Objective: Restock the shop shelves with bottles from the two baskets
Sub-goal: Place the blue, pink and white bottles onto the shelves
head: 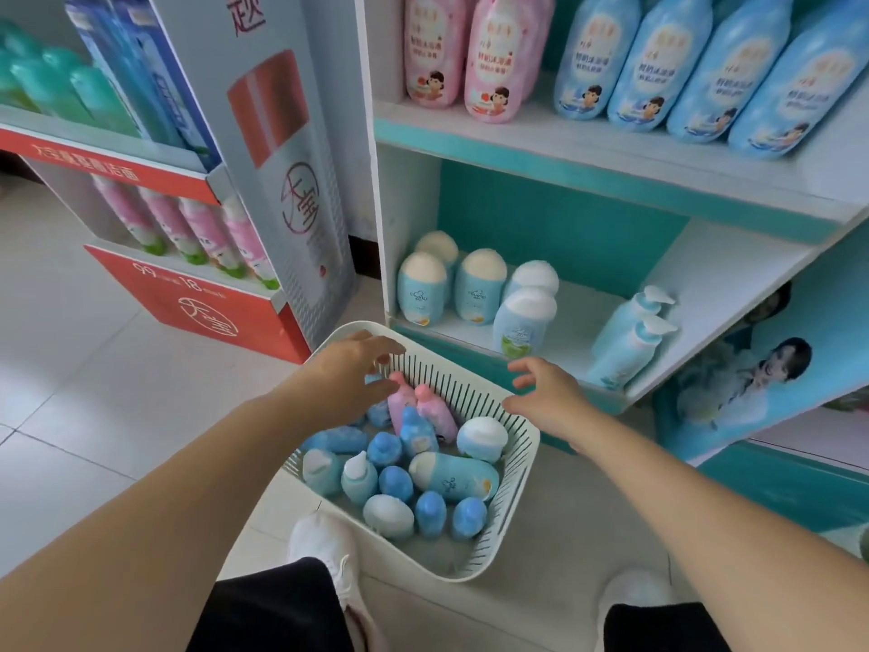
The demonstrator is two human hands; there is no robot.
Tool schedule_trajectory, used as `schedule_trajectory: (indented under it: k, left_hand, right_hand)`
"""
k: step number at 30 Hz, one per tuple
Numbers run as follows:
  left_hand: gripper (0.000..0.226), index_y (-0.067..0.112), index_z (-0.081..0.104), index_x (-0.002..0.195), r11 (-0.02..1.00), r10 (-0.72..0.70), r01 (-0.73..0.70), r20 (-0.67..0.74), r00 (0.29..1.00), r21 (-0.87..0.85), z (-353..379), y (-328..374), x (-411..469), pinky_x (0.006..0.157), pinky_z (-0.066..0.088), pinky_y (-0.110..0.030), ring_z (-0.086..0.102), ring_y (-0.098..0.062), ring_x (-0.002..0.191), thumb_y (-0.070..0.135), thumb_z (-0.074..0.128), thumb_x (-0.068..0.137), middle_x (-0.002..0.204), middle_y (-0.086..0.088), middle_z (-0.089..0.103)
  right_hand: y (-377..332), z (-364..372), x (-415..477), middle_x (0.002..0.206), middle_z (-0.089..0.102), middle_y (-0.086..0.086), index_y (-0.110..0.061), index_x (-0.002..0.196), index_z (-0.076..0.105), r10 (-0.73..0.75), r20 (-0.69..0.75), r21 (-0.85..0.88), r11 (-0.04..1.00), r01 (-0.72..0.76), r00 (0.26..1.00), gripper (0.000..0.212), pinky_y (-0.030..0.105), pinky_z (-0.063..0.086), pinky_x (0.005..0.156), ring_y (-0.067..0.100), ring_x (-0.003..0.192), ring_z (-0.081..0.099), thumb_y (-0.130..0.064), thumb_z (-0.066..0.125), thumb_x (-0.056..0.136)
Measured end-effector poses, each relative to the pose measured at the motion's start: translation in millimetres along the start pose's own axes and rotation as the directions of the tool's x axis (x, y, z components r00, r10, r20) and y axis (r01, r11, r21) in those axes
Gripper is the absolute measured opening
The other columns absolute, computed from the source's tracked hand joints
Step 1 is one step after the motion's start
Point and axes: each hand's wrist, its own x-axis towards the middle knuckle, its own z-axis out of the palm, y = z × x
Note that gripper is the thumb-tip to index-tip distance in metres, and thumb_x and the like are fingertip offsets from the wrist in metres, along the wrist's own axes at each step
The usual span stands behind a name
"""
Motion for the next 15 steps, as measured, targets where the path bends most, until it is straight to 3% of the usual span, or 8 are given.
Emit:
schedule_trajectory:
  k: [5,10,15]
  left_hand:
    - [0.043,0.019,0.053,0.128,0.999,-0.051,0.051,-0.021,0.999,0.001,-7.1,-19.7,-2.9,0.079,0.038,-0.014,0.057,-0.013,0.094,0.021,0.064,0.086,0.117,-0.001,0.057]
    - [0.042,0.020,0.053,0.128,0.996,-0.078,0.078,-0.003,0.997,0.051,4.3,-34.0,2.3,0.086,0.042,-0.021,0.059,-0.017,0.101,0.024,0.062,0.088,0.120,-0.003,0.057]
    - [0.044,0.024,0.048,0.132,0.986,-0.047,0.033,0.086,0.995,0.161,23.2,-33.9,25.7,0.093,0.042,-0.028,0.054,-0.018,0.109,0.033,0.057,0.089,0.126,0.001,0.051]
  right_hand:
    - [3.8,7.7,14.7,0.125,0.055,0.005,-0.017,0.132,0.047,-0.010,0.029,-0.071,0.997,0.012,1.000,0.056,0.026,0.042,0.087,0.020,0.108,0.056,-0.012,0.067,0.080]
    - [5.2,16.2,35.7,0.125,0.054,0.003,-0.019,0.133,0.045,-0.032,0.058,-0.131,0.991,0.039,0.998,0.056,0.023,0.039,0.082,0.019,0.107,0.055,-0.012,0.064,0.080]
    - [11.1,39.6,64.8,0.126,0.053,0.004,-0.018,0.131,0.046,-0.073,0.070,-0.161,0.984,0.083,0.995,0.056,0.025,0.041,0.086,0.019,0.107,0.054,-0.011,0.066,0.079]
